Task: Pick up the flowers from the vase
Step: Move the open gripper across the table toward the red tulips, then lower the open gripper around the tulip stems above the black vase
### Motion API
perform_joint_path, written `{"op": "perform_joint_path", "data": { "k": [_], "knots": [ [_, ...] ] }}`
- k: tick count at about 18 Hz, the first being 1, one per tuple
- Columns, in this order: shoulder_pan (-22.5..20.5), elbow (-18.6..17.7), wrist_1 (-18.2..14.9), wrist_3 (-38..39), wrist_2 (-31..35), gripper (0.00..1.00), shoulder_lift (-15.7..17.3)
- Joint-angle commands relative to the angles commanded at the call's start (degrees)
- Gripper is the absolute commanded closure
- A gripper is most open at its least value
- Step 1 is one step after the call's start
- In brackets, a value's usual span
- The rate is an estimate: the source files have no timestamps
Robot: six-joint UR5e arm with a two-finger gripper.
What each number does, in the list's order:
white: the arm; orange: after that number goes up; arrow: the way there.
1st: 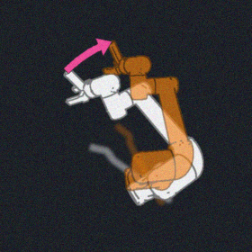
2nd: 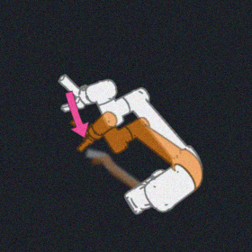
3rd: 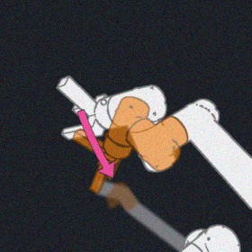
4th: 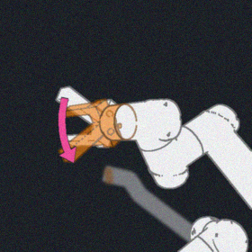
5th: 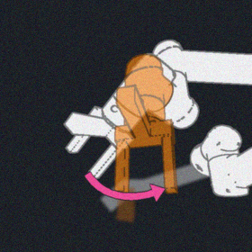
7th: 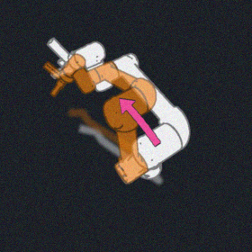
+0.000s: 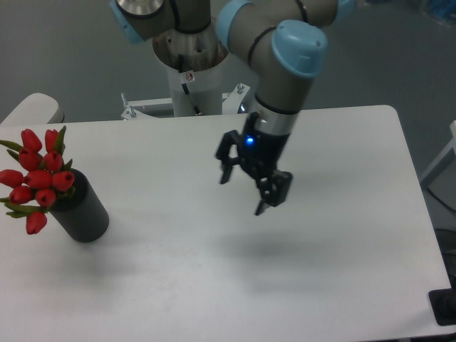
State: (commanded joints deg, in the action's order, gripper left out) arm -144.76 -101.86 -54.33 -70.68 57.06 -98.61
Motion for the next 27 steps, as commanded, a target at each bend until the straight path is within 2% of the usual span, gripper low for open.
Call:
{"op": "perform_joint_path", "data": {
  "k": [2,5,7,10,16,20,27],
  "knots": [
    [-0.09,-2.37,0.45,2.21,-4.91,0.0,0.52],
    [-0.17,-6.32,0.54,3.35,-15.8,0.0,1.23],
    [0.0,-8.7,0.62,4.67,-20.13,0.0,2.1],
    [0.35,-12.13,0.8,5.03,-20.76,0.0,3.69],
    [5.7,-14.42,1.32,5.47,-22.87,0.0,4.22],
    [9.83,-14.6,5.28,5.29,-23.04,0.0,2.82],
    [14.06,-14.16,7.48,5.29,-23.04,0.0,0.27]
  ]
}}
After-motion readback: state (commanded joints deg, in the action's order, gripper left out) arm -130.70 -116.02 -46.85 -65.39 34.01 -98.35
